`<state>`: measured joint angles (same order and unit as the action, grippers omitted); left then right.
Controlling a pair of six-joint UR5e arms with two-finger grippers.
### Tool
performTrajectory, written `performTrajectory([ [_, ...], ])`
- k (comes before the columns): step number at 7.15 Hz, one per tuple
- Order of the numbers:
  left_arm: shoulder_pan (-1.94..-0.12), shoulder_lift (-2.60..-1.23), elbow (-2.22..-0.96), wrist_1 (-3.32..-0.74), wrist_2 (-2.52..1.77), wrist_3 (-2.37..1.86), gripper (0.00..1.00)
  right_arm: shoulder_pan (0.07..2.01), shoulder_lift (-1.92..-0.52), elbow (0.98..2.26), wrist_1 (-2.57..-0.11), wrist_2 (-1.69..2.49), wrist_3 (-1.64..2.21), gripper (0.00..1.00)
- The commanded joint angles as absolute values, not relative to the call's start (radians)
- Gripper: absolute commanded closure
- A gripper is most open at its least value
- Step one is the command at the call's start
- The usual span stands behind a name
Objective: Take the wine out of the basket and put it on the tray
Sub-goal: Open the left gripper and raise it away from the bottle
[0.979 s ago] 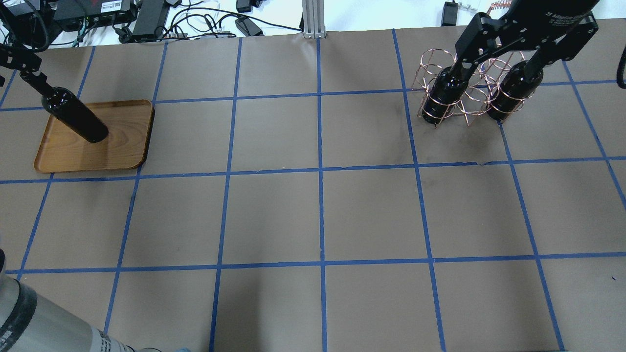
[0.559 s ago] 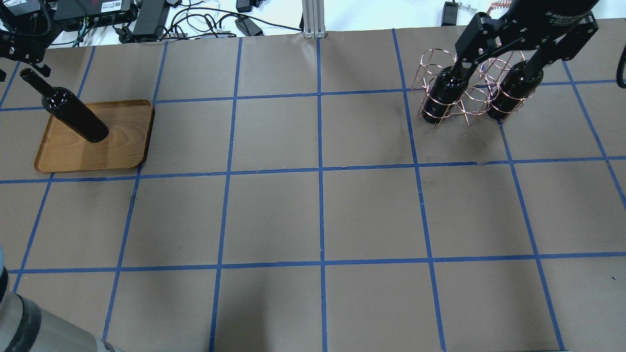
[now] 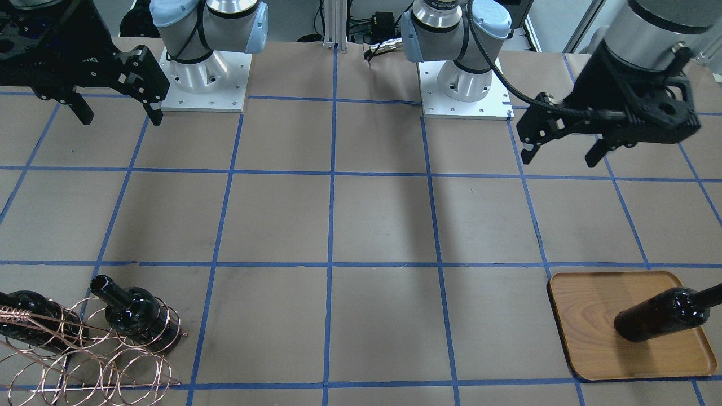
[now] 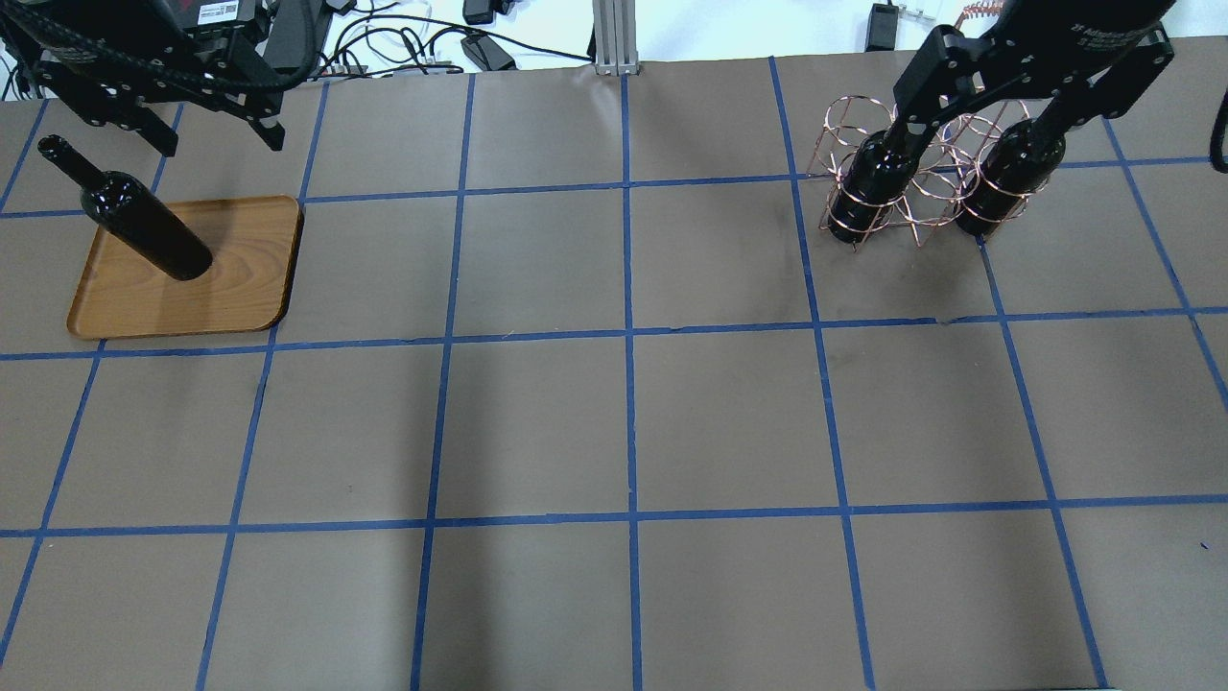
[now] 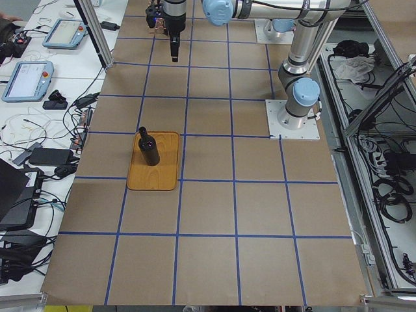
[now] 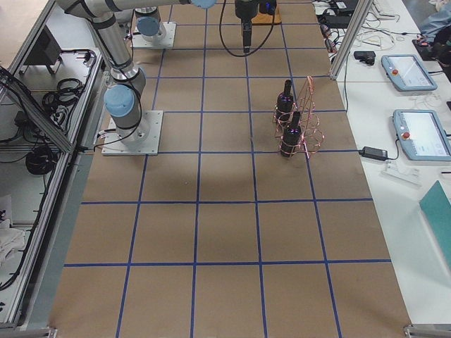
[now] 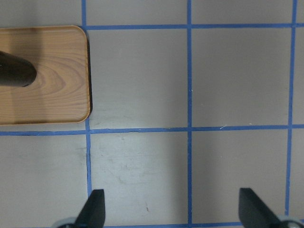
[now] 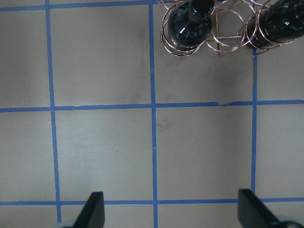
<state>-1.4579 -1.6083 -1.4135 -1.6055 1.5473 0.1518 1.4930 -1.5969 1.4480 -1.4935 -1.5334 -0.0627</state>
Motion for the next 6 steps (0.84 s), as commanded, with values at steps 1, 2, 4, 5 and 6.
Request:
performTrajectory([
  [1, -1.543, -1.545, -1.485, -1.608, 1.557, 0.109, 0.00, 1.511, -1.600, 1.454, -1.502, -1.532, -0.051, 0.00],
  [2, -1.545, -1.530, -1.500, -1.608, 1.559, 0.082, 0.00, 1.543, -1.598, 1.454, -1.505, -1.561, -0.045, 0.00],
  [4, -1.545, -1.517, -1.503, -1.611, 1.560, 0.081, 0.00, 1.563, -1.592, 1.456, -1.508, -1.580, -0.049, 0.00],
  [5, -1.543, -1.519, -1.505, -1.611, 1.560, 0.081, 0.00, 1.563, -1.588, 1.457, -1.547, -1.578, -0.046, 0.00],
  [6, -1.540, -1.519, -1.505, -1.611, 1.560, 0.081, 0.00, 1.563, -1.586, 1.457, -1.554, -1.578, -0.046, 0.00],
])
